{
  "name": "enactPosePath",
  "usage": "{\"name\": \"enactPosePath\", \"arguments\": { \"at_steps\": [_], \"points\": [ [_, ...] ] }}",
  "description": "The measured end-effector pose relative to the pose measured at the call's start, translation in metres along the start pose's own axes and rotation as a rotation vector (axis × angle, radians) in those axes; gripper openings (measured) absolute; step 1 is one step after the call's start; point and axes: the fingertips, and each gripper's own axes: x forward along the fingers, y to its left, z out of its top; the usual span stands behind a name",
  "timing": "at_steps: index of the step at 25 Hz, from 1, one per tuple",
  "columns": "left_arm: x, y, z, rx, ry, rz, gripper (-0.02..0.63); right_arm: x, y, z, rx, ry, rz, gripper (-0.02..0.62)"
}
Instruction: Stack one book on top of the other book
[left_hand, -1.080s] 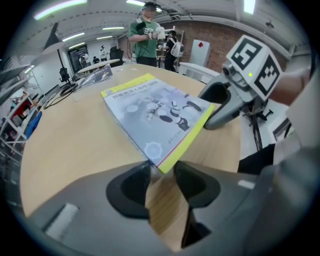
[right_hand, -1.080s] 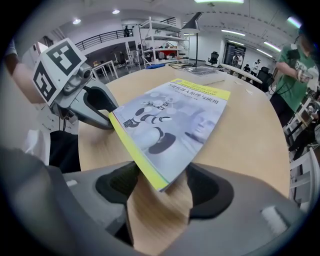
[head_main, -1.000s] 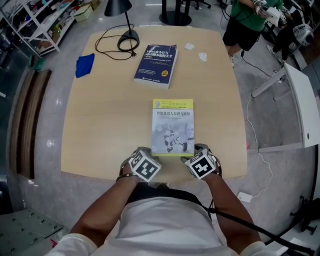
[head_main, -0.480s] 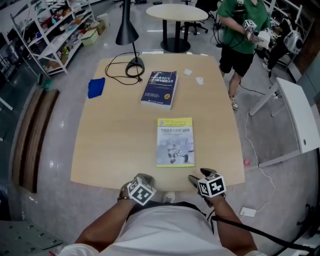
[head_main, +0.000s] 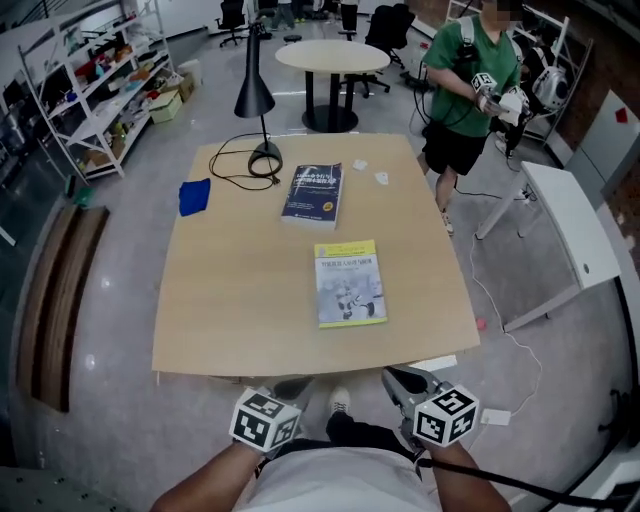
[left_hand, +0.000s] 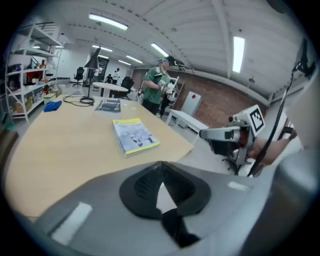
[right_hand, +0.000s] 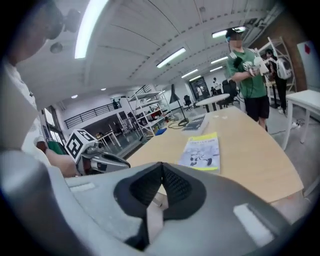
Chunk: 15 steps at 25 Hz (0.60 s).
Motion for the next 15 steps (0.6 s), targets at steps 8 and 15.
{"name": "enactPosePath", "arguments": {
  "at_steps": [8,15],
  "points": [
    [-0.04,-0.04,0.002,0.074,-0.096,-0.006,0.005,-0.047,0.027,-0.013,-0.048,-0.03,-0.062,0.002],
    [-0.042,-0.054,-0.006,-0.007,-0.191,0.092,0.005,-0.062,0.018,-0.015,-0.129,0.005,-0.002,0.002]
  ]
}}
